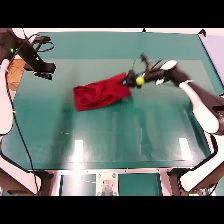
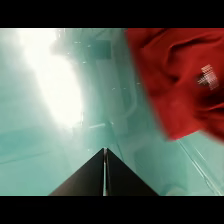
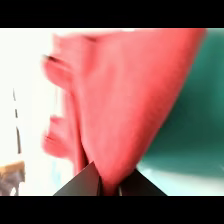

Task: Fold the shirts.

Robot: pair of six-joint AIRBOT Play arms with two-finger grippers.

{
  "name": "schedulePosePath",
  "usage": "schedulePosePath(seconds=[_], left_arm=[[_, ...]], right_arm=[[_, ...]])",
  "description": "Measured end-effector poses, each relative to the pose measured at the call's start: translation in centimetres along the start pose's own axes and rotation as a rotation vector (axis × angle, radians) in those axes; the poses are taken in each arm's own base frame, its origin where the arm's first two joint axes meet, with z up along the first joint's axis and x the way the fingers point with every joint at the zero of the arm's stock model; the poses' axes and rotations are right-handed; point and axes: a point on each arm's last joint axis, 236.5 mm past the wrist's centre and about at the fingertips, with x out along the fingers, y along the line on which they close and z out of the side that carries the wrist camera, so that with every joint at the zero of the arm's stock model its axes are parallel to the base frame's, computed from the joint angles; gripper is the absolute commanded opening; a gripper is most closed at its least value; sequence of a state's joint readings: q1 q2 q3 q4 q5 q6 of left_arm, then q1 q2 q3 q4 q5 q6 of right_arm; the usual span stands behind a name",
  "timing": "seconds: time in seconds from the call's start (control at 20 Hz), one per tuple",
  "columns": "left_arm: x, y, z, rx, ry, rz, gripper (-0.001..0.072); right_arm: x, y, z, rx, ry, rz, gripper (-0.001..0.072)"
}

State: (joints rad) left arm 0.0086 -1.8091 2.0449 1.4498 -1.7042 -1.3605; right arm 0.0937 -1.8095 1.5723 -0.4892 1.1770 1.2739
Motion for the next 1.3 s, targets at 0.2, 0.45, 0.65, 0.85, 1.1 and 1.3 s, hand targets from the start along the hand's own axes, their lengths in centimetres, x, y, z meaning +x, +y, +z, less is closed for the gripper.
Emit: schedulePosePath(seconds=[0.2,0.45,0.65,0.85,1.1,1.3], left_arm=[[0.0,-0.3,0.0,0.002,0.000,-0.013,0.0028],[0.0,-0.9,0.1,0.005,-0.005,-0.040,0.0028],[0.5,-1.6,-0.1,0.005,0.008,-0.071,0.0028],[1.4,-2.1,-0.7,0.003,0.035,-0.096,0.0028],[1.7,-2.2,-0.8,0.002,0.042,-0.105,0.0028],[1.8,-2.3,-0.9,0.005,0.044,-0.108,0.0028]], right_arm=[[-12.3,6.3,6.2,-0.127,-0.234,-0.005,0.0014],[-29.4,5.0,10.2,-0.059,-0.547,-0.094,0.0014],[-42.0,-1.0,9.2,0.090,-0.756,-0.194,0.0014],[-50.7,-6.6,4.3,0.255,-0.847,-0.292,0.0014],[-55.7,-11.0,-4.9,0.520,-0.822,-0.505,0.0014],[-58.2,-13.2,-12.7,0.764,-0.774,-0.737,0.0014]])
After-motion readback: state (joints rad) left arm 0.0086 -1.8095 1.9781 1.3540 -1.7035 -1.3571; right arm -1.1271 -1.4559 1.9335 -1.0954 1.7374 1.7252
